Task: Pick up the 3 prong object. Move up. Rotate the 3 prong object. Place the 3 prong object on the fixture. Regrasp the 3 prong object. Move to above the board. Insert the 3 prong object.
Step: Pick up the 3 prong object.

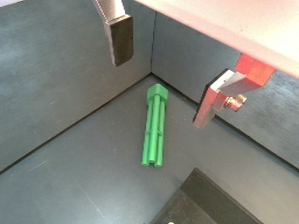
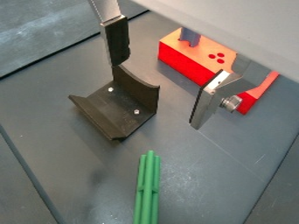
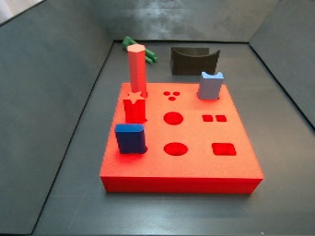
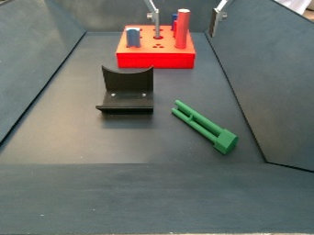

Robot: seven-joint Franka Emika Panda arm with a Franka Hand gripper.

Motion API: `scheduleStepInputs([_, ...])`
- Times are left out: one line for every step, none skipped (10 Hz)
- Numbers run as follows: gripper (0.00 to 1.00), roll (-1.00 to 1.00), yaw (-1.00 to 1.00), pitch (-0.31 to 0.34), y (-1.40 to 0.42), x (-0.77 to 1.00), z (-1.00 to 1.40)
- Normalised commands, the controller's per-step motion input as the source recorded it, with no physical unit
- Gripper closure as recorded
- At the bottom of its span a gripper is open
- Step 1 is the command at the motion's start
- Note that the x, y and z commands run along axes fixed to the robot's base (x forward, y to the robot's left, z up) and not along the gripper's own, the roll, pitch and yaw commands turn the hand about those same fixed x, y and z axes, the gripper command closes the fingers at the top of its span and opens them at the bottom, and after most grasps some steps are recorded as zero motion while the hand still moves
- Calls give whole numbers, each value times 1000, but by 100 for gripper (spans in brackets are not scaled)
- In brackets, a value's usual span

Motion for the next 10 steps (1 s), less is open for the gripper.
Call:
scheduleStepInputs([0, -7, 0, 0, 0, 0, 0])
scheduleStepInputs([0, 17, 3, -120, 66, -209, -580])
scheduleStepInputs([0, 0, 200, -83, 283, 157, -1000])
scheduleStepInputs([0, 0, 489, -64, 509, 40, -1000])
scheduleStepInputs([0, 53, 763, -131, 297, -57, -1000])
scheduleStepInputs([0, 79, 846, -170, 191, -206, -974])
scheduleStepInputs([0, 50, 900, -164, 157, -209, -940])
scheduleStepInputs([0, 54, 920, -143, 86, -231, -971])
scheduleStepInputs([0, 10, 931, -117, 94, -183, -974])
scheduleStepInputs([0, 0, 717, -183, 0, -363, -846])
